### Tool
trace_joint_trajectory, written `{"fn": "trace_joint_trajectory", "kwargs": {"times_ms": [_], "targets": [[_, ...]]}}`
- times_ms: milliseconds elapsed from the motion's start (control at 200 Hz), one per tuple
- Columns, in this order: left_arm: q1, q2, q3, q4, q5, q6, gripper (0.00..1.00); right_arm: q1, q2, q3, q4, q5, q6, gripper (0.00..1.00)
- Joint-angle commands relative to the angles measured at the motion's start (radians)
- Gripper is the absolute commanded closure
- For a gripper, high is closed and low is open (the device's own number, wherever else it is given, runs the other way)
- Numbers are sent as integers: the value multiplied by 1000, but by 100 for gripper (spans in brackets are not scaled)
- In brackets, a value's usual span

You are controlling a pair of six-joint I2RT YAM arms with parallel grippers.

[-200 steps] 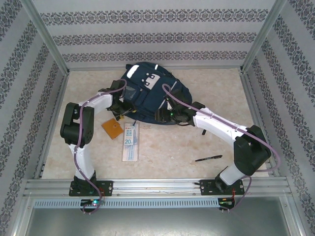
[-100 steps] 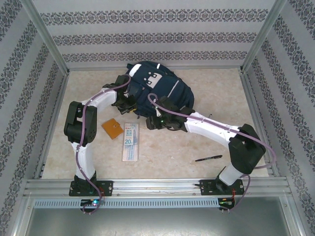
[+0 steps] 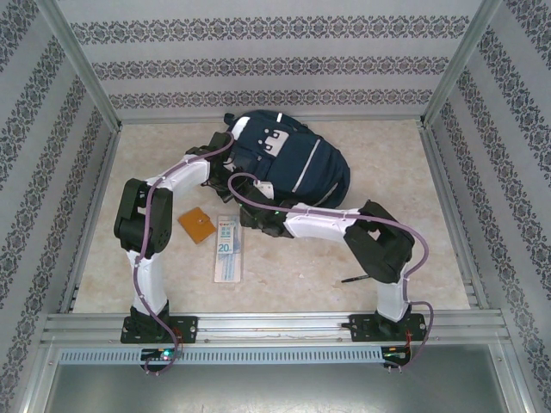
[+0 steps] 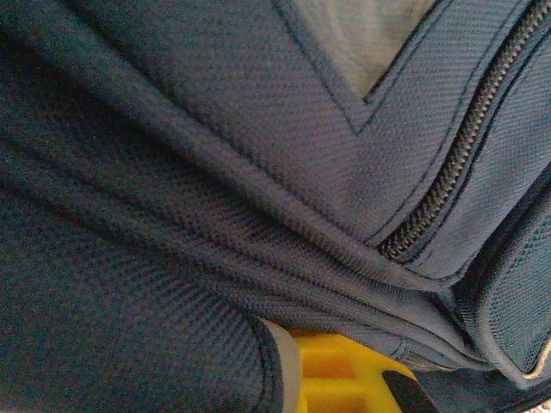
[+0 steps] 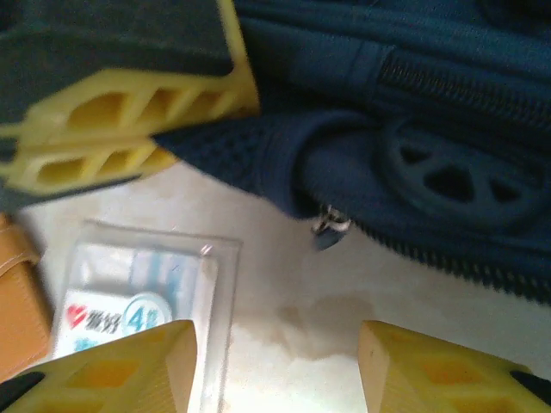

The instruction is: Pack books, pencil case, and school supplies into a backpack

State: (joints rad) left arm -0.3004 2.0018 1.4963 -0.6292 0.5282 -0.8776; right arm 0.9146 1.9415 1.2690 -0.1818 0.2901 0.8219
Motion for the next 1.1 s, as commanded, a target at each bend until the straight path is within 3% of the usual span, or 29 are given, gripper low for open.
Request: {"fn": "trace_joint_trajectory", "kwargs": {"times_ms": [0,385,610,665,1094], "targets": [[-26,-47,-3,25,106,-21,99,10,43,50,11,151,35,48],[-46,-46,10,2,106,-4,100,12,129,128,-24,366,69,63],[-46,-37,40,-40,62,46,100,4,94,84,-40,402,44,90],[-45,-34,40,-38,60,45,100,-5,80,71,-37,382,36,100],[-25,-21,82,-71,7,94,100,-38,-141,-113,-28,69,-97,100]]}}
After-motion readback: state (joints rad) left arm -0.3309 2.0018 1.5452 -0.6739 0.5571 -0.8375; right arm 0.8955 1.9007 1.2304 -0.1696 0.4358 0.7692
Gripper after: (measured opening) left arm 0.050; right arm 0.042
